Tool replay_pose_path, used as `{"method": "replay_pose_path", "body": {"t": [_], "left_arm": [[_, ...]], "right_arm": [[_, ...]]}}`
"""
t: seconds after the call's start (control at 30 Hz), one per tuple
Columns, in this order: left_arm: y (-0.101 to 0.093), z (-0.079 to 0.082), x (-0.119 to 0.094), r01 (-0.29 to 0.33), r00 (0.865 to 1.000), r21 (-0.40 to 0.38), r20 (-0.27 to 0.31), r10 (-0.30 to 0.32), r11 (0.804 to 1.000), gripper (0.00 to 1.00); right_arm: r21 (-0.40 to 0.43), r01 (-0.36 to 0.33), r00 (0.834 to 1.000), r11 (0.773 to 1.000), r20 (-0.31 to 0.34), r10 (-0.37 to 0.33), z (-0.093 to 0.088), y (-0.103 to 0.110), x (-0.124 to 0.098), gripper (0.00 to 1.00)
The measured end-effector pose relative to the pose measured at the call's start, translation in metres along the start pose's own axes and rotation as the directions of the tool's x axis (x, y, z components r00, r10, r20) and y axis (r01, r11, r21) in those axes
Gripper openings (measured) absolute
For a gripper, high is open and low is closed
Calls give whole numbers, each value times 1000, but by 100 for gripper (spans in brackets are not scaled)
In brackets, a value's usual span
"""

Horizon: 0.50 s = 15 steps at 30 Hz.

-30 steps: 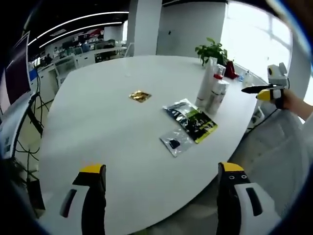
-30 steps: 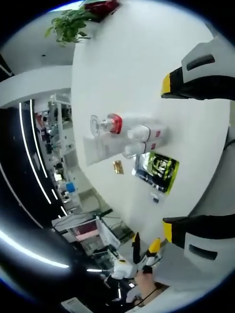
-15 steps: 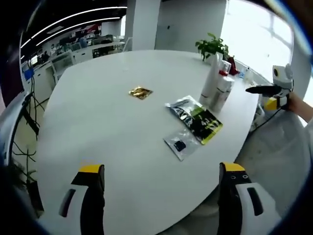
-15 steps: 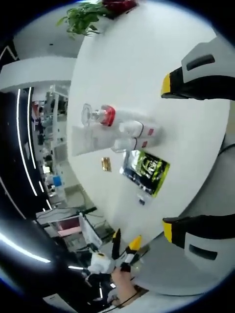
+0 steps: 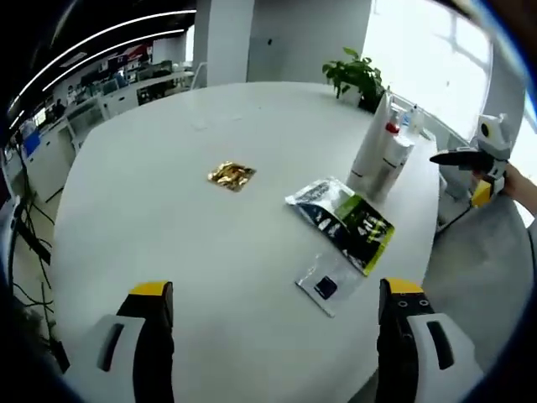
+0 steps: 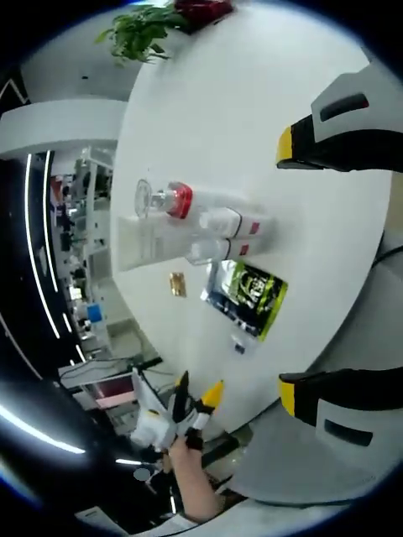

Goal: Arrange the skincare products in the storage area until every visible bottle or jar stands upright without overlapping.

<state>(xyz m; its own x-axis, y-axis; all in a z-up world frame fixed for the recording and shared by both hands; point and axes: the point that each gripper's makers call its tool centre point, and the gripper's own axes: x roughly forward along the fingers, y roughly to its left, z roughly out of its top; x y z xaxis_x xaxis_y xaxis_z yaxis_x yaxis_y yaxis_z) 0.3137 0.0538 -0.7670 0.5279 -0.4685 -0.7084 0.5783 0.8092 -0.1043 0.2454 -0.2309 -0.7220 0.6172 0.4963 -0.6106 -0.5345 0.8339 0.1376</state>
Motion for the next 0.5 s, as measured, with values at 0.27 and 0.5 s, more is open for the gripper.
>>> {"method": "replay_pose_path", "body": {"t": [0.27,0.5], "left_arm": [[8,25,30,20,998,118,-67,-12,993,97],[25,35,54,55,988,194,-150,-25,979,98]], "right_arm": [[2,-11,1000,1000,-21,11,-4,2,2,99],[7,-7,999,1000,-31,7,-6,1,3,99]]}}
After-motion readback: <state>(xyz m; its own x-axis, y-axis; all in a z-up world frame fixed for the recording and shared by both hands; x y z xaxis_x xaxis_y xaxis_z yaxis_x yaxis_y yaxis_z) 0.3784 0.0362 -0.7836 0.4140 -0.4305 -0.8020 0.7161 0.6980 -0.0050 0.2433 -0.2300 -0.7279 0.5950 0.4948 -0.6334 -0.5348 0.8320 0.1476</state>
